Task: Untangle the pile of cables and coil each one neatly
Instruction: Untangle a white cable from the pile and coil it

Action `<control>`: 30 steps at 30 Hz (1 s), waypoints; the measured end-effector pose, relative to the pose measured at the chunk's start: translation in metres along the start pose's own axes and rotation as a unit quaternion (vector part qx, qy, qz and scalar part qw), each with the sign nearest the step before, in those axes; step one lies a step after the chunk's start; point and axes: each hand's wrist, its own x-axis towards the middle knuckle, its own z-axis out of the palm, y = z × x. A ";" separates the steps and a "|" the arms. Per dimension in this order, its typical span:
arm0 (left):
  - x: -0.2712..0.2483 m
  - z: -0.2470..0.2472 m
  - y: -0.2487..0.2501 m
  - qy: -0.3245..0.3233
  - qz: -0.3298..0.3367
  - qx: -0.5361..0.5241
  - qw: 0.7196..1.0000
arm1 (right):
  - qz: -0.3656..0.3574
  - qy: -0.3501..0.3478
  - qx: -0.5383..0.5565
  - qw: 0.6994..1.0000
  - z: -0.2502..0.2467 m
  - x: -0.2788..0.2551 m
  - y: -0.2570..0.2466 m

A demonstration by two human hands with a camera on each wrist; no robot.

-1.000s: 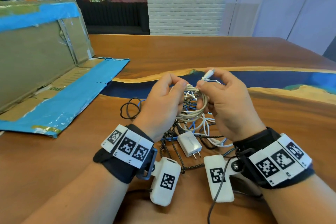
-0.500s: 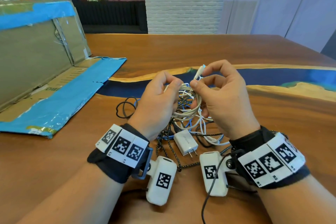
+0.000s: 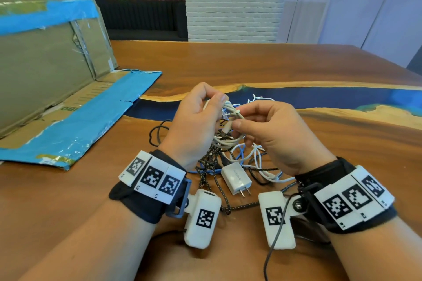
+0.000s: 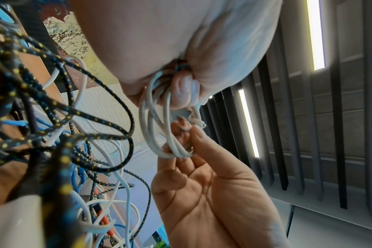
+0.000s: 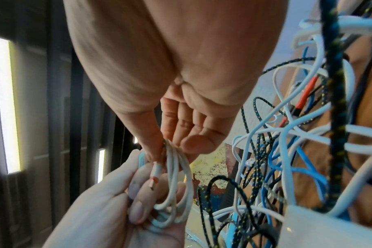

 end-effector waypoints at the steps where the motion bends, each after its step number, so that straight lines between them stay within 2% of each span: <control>1: 0.000 0.000 0.001 -0.005 0.002 -0.005 1.000 | 0.007 -0.005 0.014 1.000 0.000 0.000 -0.001; 7: 0.001 -0.002 0.002 -0.028 -0.008 -0.058 0.998 | 0.036 -0.047 0.140 0.988 0.003 -0.001 -0.004; 14: -0.001 0.000 0.005 -0.031 -0.042 -0.111 0.993 | -0.029 -0.056 0.018 0.998 -0.003 -0.001 -0.005; 20: 0.000 -0.002 0.007 -0.012 -0.057 -0.126 0.990 | -0.031 -0.058 0.000 0.998 -0.011 0.000 -0.005; 24: -0.001 0.000 0.007 -0.020 -0.070 -0.107 0.992 | -0.043 -0.037 -0.028 0.998 -0.011 0.001 -0.002; 30: -0.002 0.001 0.011 -0.038 -0.087 -0.126 0.988 | -0.052 -0.052 -0.055 0.996 -0.011 0.003 0.002</control>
